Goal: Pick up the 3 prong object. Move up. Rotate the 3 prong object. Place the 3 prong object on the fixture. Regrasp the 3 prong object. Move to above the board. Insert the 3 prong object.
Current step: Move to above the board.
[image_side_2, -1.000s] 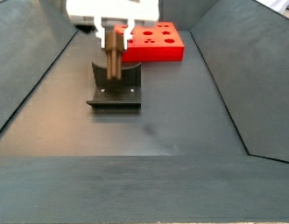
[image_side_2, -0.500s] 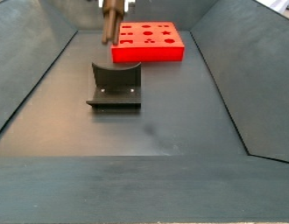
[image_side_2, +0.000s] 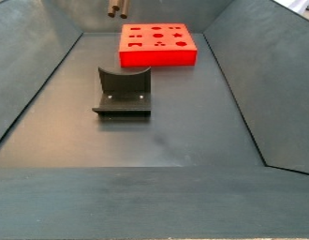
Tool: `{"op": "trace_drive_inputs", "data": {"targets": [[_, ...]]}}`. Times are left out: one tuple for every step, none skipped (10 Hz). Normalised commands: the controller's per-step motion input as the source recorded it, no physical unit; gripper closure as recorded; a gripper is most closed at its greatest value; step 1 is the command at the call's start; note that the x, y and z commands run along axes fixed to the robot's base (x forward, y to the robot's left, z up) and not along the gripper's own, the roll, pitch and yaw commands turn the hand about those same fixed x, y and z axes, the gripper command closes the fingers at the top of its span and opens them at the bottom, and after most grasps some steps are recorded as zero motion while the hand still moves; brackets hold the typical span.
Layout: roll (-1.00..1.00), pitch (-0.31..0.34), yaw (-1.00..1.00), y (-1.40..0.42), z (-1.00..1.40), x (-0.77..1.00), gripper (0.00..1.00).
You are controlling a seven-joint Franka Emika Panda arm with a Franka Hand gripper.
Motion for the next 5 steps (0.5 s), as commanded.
{"op": "trace_drive_inputs", "data": {"targets": [[-1.0,0.158,-0.12,-1.0,0.34,-0.44,1.0],[-1.0,0.153,-0.11,-1.0,0.36,-0.44,1.0],[-1.0,0.155,-0.09,-1.0,0.37,-0.47,1.0],[-1.0,0.153,-0.09,-1.0,0.36,-0.47,1.0],[-1.0,0.16,-0.08,-1.0,0.36,-0.48,1.0]]}}
